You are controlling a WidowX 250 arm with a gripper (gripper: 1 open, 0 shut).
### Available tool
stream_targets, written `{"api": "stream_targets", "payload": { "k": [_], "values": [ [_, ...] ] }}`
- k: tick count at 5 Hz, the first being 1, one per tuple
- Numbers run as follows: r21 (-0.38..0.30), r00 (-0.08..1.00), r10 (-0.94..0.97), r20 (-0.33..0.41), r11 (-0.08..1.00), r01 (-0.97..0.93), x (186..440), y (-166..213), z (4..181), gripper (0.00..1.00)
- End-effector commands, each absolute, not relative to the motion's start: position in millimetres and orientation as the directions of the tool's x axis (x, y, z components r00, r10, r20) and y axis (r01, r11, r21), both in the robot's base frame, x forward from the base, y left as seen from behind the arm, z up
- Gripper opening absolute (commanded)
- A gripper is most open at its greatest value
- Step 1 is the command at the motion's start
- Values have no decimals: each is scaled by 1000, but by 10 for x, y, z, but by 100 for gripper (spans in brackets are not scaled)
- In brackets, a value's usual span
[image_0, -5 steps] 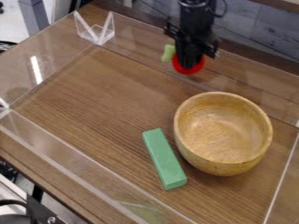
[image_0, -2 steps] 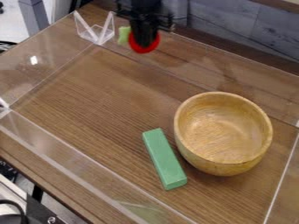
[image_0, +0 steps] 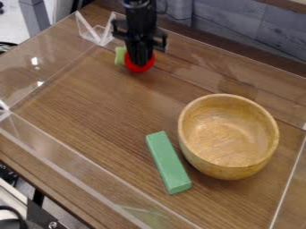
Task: Move the red fruit to the left
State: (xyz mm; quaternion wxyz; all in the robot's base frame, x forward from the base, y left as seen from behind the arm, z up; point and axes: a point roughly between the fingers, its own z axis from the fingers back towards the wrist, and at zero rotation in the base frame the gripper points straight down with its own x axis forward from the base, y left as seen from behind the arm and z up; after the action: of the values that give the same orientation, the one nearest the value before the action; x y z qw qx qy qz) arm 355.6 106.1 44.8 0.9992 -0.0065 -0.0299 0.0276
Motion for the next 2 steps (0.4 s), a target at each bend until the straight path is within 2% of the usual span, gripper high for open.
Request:
{"api": "stream_targets", "payload": {
  "k": [1,2],
  "values": [
    [-49,990,91,104,995,-86,3600,1162,586,100],
    [-91,990,117,83,990,-109,3556,1193,558,100]
  ]
}}
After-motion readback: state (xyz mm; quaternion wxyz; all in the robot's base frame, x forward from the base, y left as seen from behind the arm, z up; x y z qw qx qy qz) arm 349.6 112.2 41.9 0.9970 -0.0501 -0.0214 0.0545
